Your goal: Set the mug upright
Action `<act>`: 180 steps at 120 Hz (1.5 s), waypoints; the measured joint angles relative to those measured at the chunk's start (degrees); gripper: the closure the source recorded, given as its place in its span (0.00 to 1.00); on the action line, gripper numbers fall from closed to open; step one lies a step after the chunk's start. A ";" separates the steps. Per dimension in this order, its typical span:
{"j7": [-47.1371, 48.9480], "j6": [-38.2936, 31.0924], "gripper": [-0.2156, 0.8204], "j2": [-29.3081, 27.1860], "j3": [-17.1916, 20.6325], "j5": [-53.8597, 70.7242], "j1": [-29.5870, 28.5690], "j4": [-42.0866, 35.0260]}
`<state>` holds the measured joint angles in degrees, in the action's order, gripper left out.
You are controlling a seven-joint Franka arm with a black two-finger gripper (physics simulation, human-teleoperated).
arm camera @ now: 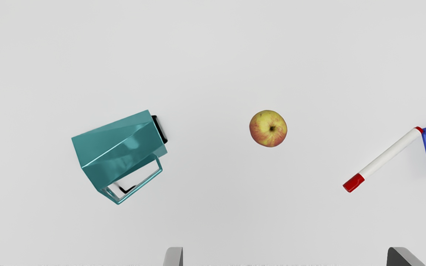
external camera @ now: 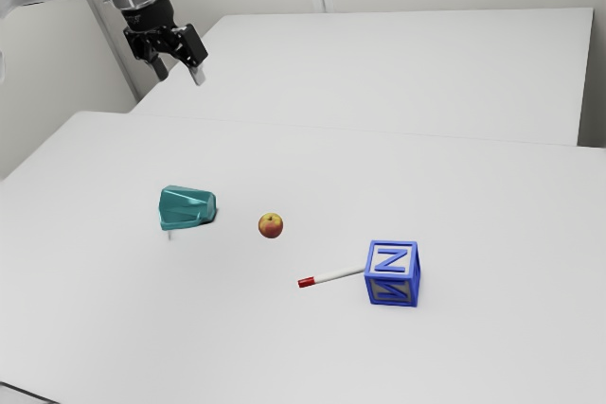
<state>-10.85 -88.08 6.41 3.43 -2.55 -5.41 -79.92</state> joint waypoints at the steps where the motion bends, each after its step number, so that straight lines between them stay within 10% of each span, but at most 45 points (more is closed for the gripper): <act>1: 0.02 0.02 0.21 -0.01 0.00 0.00 0.00 0.00; 56: 0.58 0.80 0.21 -0.43 -1.10 -0.55 0.33 -1.10; 105: -5.49 2.10 0.21 2.24 -17.72 -20.93 -1.34 -6.31; 180: -25.14 -4.90 0.21 12.53 -19.16 -38.60 -14.44 -17.08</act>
<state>-35.99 -92.98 18.94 -15.73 -41.14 -19.86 -96.99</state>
